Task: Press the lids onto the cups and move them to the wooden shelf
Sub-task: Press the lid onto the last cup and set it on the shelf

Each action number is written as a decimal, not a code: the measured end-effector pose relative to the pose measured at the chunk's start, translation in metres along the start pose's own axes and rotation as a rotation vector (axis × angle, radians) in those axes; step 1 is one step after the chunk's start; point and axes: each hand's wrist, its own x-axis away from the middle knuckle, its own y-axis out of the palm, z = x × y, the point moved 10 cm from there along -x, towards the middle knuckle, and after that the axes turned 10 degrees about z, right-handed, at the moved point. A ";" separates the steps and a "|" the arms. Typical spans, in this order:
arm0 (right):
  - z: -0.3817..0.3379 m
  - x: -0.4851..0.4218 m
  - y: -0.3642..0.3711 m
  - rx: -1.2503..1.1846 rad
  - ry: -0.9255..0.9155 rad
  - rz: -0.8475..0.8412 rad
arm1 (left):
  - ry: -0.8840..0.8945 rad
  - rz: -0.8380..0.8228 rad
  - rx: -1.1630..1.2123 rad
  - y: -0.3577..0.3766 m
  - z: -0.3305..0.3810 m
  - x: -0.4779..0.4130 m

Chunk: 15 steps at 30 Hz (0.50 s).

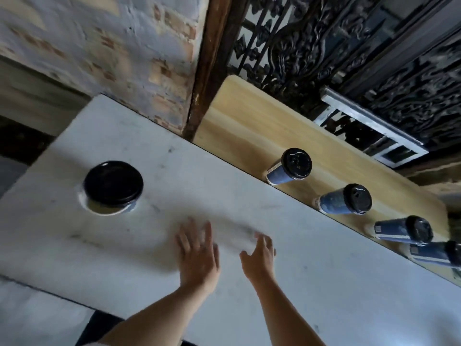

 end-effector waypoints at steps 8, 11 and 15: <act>-0.063 0.102 0.075 0.192 0.011 -0.123 | 0.694 -0.301 -0.211 -0.048 -0.116 0.015; -0.096 0.106 0.080 0.252 0.028 -0.169 | 0.545 -0.338 0.037 -0.071 -0.142 0.003; -0.148 0.108 0.071 0.044 -0.011 -0.345 | 0.056 -0.419 0.483 -0.108 -0.189 -0.013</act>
